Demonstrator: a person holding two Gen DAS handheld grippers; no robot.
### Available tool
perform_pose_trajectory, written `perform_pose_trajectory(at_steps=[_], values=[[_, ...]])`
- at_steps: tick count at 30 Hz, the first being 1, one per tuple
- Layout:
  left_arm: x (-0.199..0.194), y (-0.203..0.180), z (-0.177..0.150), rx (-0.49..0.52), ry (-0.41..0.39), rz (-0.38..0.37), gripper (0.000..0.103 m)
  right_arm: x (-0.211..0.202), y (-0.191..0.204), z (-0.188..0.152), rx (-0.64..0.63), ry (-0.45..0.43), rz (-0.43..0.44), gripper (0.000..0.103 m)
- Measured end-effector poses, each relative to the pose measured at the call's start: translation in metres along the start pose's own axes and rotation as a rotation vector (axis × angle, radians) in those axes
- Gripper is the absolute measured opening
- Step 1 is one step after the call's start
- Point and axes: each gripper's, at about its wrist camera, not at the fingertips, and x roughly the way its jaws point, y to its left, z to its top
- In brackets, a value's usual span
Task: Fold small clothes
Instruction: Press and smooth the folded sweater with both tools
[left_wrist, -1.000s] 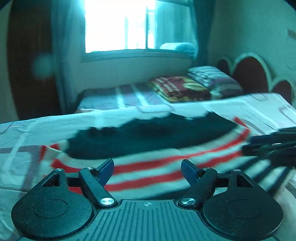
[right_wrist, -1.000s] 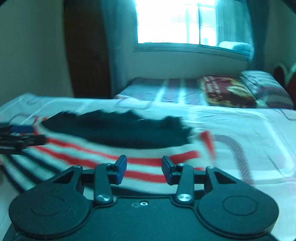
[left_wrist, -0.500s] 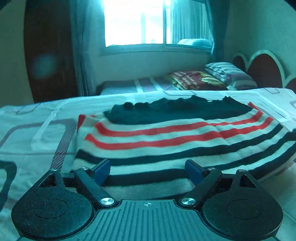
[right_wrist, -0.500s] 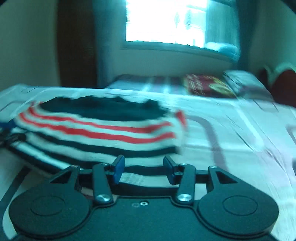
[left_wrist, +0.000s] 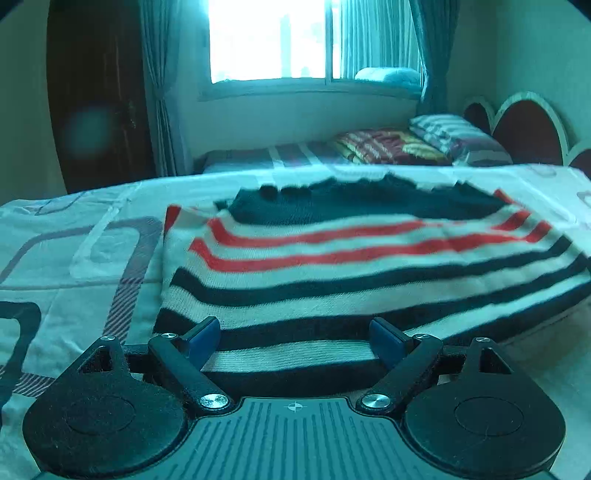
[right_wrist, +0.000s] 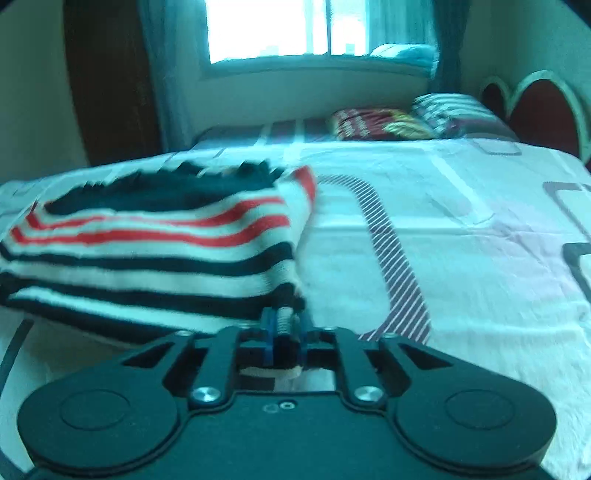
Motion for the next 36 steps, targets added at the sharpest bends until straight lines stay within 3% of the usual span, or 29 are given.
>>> perform_pose_trajectory(at_steps=[2,6,8,9,10,13,15,16,17,19,20,22,25,28,31,36], values=[[-0.007,-0.016,0.008,-0.013,-0.036,-0.053,0.087,-0.007,0.012,0.007,0.011,-0.041,0.067,0.025],[0.005,-0.071,0.015,0.046,-0.017,-0.141,0.087,0.012,0.080,0.004,-0.111,0.015,0.231,0.024],[0.012,-0.085,0.010,0.054,-0.005,-0.124,0.087,0.021,0.112,-0.005,-0.210,0.032,0.258,0.024],[0.015,-0.086,0.006,0.056,0.004,-0.092,0.087,0.025,0.120,-0.009,-0.238,0.045,0.242,0.018],[0.016,-0.081,0.002,0.063,0.015,-0.067,0.087,0.027,0.124,-0.014,-0.264,0.049,0.232,0.021],[0.006,-0.054,-0.013,0.068,0.009,-0.003,0.087,0.022,0.109,-0.020,-0.284,0.038,0.181,0.022],[-0.002,-0.021,-0.020,0.046,0.011,0.037,0.087,0.015,0.084,-0.020,-0.268,0.021,0.066,0.026],[-0.006,-0.004,-0.023,0.022,0.013,0.048,0.093,0.013,0.062,-0.021,-0.227,0.024,-0.005,0.028],[-0.009,0.014,-0.027,-0.013,0.014,0.053,0.093,0.014,0.040,-0.020,-0.166,0.045,-0.023,0.028],[-0.012,0.027,-0.030,-0.006,0.013,0.044,0.093,0.012,0.015,-0.018,-0.093,0.060,0.052,0.022],[-0.013,0.025,-0.029,0.006,0.013,0.053,0.093,0.012,0.018,-0.015,-0.123,0.068,0.050,0.021],[-0.014,0.021,-0.022,-0.012,0.013,0.069,0.093,0.011,0.025,-0.009,-0.130,0.069,0.038,0.024],[-0.026,0.014,-0.014,-0.017,-0.051,0.063,0.093,-0.002,0.033,-0.007,-0.110,0.004,0.047,0.028],[-0.006,0.021,-0.021,-0.025,0.065,0.092,0.094,0.014,0.031,-0.021,-0.120,0.087,0.029,0.028],[-0.006,0.030,-0.023,-0.053,0.071,0.101,0.097,0.011,0.030,-0.017,-0.115,0.080,0.031,0.028],[-0.025,0.037,-0.019,-0.112,-0.007,0.111,0.097,-0.008,0.028,-0.007,-0.096,-0.027,0.021,0.029]])
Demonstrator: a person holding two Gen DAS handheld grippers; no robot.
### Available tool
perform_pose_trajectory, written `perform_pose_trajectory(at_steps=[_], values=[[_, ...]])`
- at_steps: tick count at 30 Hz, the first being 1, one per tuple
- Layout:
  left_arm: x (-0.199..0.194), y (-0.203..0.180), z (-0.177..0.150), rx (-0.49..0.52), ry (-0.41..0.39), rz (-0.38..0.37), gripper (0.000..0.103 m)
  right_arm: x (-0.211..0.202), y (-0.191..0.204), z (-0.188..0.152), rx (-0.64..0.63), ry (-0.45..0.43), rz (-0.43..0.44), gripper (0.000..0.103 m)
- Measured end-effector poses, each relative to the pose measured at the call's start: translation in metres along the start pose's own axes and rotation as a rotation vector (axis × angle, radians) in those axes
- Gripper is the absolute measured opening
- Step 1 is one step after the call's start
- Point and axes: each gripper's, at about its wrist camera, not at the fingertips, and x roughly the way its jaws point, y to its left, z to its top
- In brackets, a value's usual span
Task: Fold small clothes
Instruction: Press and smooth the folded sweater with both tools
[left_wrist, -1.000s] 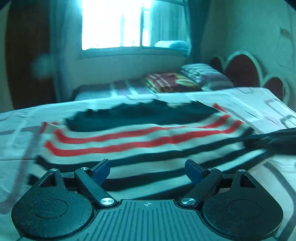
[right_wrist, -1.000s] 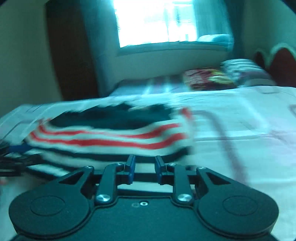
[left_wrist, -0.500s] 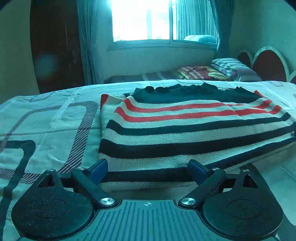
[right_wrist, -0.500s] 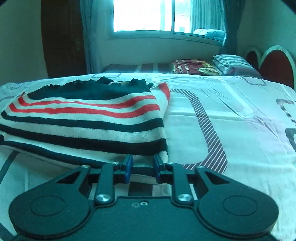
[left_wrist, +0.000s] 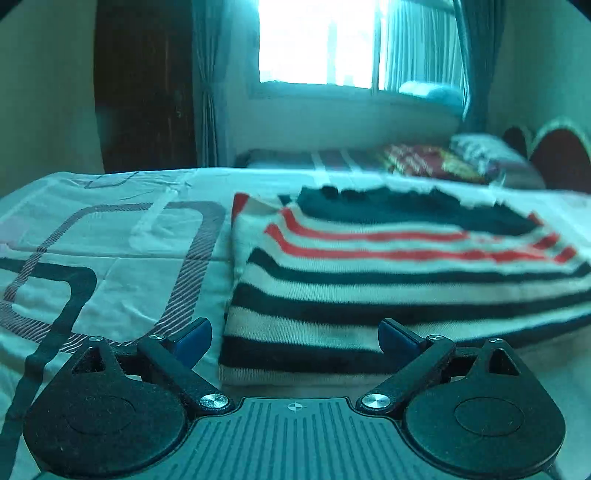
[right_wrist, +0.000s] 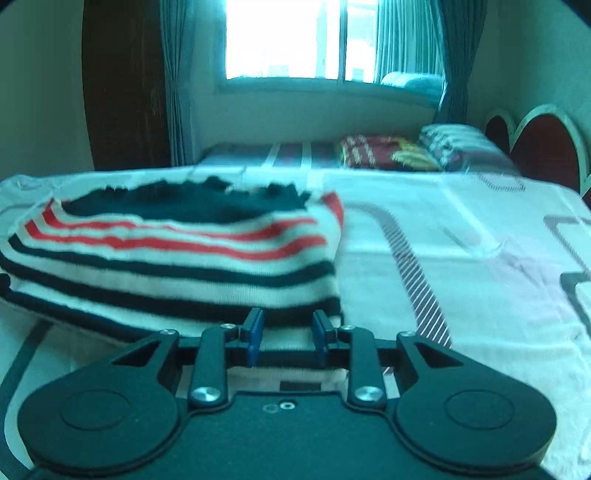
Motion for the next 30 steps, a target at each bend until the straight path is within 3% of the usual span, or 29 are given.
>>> perform_pose_trajectory(at_steps=[6,9,14,16,18,20,21,22,25,29,30], values=[[0.001,-0.009,0.014,-0.003,-0.038,-0.033,0.097,0.004,0.001,0.005,0.022,-0.019,0.008,0.029],[0.015,-0.030,0.029,0.089,-0.073,-0.084,0.097,0.020,0.015,0.018,0.001,-0.025,0.016,0.030],[0.059,-0.060,0.043,0.138,0.028,-0.124,0.097,0.060,0.043,0.038,-0.013,-0.014,0.097,0.031],[0.064,-0.059,0.041,0.152,0.022,-0.105,0.097,0.069,0.056,0.034,-0.105,-0.001,0.151,0.040],[0.068,-0.041,0.038,0.093,0.040,-0.049,0.097,0.074,0.055,0.028,-0.172,0.005,0.084,0.042],[0.067,-0.022,0.031,0.066,0.033,-0.072,0.097,0.077,0.025,0.025,-0.051,0.015,-0.013,0.038],[0.067,-0.023,0.027,0.095,0.025,-0.075,0.097,0.076,0.010,0.023,0.005,0.015,-0.022,0.026],[0.066,-0.027,0.025,0.125,0.015,-0.066,0.097,0.075,0.007,0.022,0.002,0.013,-0.007,0.026],[0.069,-0.026,0.028,0.085,0.029,-0.066,0.098,0.076,0.021,0.024,-0.094,0.028,-0.016,0.029],[0.065,-0.031,0.028,0.146,0.007,-0.046,0.098,0.065,0.015,0.034,-0.055,-0.027,-0.034,0.033],[0.068,-0.027,0.027,0.122,0.013,-0.061,0.099,0.073,0.012,0.033,-0.044,0.020,-0.036,0.034]])
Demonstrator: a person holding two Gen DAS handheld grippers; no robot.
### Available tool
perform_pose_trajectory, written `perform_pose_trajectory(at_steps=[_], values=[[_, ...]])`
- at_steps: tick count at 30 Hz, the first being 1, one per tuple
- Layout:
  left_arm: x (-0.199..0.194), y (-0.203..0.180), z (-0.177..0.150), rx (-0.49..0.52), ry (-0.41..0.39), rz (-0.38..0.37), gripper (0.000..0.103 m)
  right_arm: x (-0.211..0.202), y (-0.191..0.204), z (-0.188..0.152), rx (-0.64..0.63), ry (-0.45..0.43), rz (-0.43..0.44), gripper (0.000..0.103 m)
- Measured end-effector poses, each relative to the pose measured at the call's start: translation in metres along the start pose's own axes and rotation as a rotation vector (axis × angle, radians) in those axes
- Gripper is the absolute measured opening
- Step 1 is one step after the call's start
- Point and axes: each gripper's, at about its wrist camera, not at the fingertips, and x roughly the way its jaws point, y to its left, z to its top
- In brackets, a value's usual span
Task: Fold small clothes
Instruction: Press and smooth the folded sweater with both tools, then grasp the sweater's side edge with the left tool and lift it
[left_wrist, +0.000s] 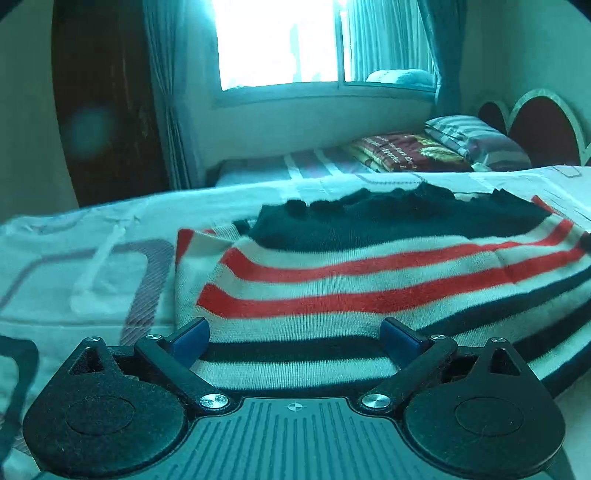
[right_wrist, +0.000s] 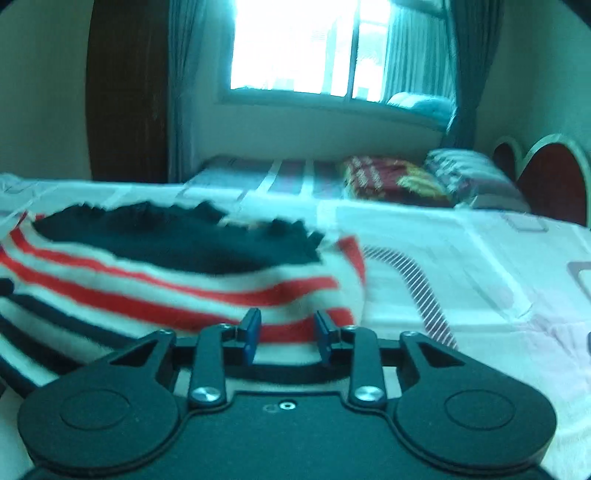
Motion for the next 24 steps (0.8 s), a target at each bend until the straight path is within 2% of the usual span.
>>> perform_pose_trajectory(at_steps=[1,4,8,9,12,14,18,24], values=[[0.002,0.003,-0.001,-0.025,0.001,-0.011,0.100,0.012,-0.003,-0.003,0.004,0.059,0.007,0.034],[0.005,0.003,0.003,-0.015,0.018,-0.009,0.101,0.013,0.003,-0.006,-0.064,0.038,-0.014,0.034],[0.002,0.000,0.009,-0.002,0.050,-0.003,0.101,0.011,0.007,-0.005,-0.075,0.053,-0.030,0.034],[-0.001,-0.001,0.012,0.014,0.057,0.005,0.101,0.007,0.008,-0.002,-0.070,0.062,-0.027,0.034],[-0.016,-0.006,0.013,0.056,0.054,0.028,0.101,-0.021,0.004,0.005,0.009,0.028,0.062,0.034],[-0.029,-0.007,0.011,0.062,0.051,0.031,0.101,-0.041,0.006,0.005,0.022,0.003,0.063,0.034],[-0.056,-0.007,0.005,0.042,0.039,0.021,0.101,-0.068,0.011,-0.001,0.050,-0.006,0.091,0.034],[-0.095,-0.006,-0.010,-0.037,0.031,-0.034,0.101,-0.099,0.018,-0.005,0.077,-0.023,0.126,0.035]])
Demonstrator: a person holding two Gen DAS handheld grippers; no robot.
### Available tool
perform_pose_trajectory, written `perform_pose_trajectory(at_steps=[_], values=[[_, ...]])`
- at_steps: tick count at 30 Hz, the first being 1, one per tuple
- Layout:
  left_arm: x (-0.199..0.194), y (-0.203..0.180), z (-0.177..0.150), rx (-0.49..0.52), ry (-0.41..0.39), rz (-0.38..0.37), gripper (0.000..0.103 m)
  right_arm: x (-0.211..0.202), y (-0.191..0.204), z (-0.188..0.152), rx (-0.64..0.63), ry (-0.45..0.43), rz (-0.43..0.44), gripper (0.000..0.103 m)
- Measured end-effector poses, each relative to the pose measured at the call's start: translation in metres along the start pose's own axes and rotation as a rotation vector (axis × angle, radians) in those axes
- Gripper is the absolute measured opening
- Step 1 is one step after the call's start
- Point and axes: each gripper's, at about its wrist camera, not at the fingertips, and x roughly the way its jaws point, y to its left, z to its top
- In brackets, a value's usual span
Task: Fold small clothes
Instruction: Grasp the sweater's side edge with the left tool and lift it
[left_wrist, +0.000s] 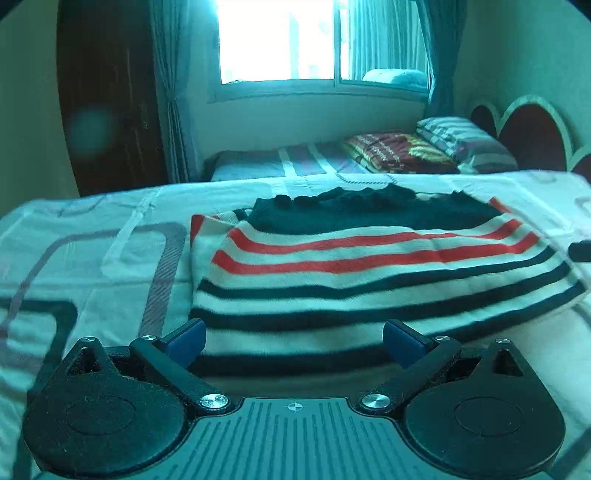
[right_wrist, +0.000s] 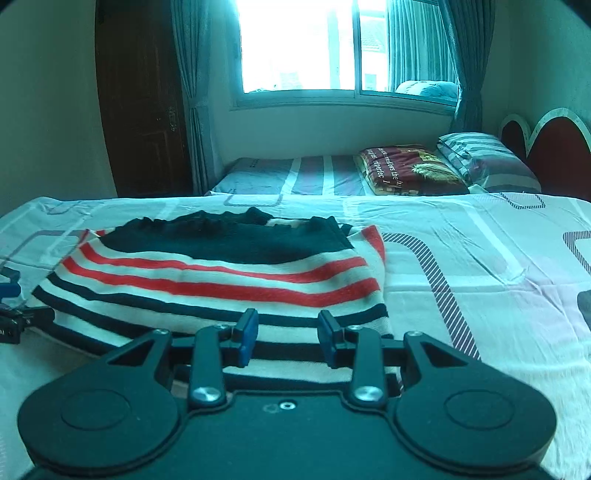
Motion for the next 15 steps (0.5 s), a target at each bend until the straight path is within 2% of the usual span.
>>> perform_pose_trajectory(at_steps=[2,5,7,10,12,15], values=[[-0.012,0.003,-0.010,-0.073,-0.005,-0.028,0.101,-0.007,0.004,0.000,0.009,-0.004,0.012,0.035],[-0.015,0.023,-0.032,-0.332,0.022,-0.106,0.101,-0.014,0.009,0.000,0.015,-0.008,0.026,0.036],[-0.007,0.041,-0.046,-0.533,0.033,-0.155,0.081,-0.014,0.009,0.001,0.034,-0.005,0.041,0.036],[0.009,0.065,-0.065,-0.810,0.025,-0.222,0.078,-0.011,0.008,0.002,0.066,0.004,0.055,0.036],[0.019,0.073,-0.072,-0.909,-0.008,-0.244,0.078,-0.007,0.007,0.002,0.082,0.007,0.063,0.036],[0.033,0.077,-0.069,-0.958,-0.042,-0.247,0.078,0.002,0.006,0.002,0.107,0.019,0.080,0.036]])
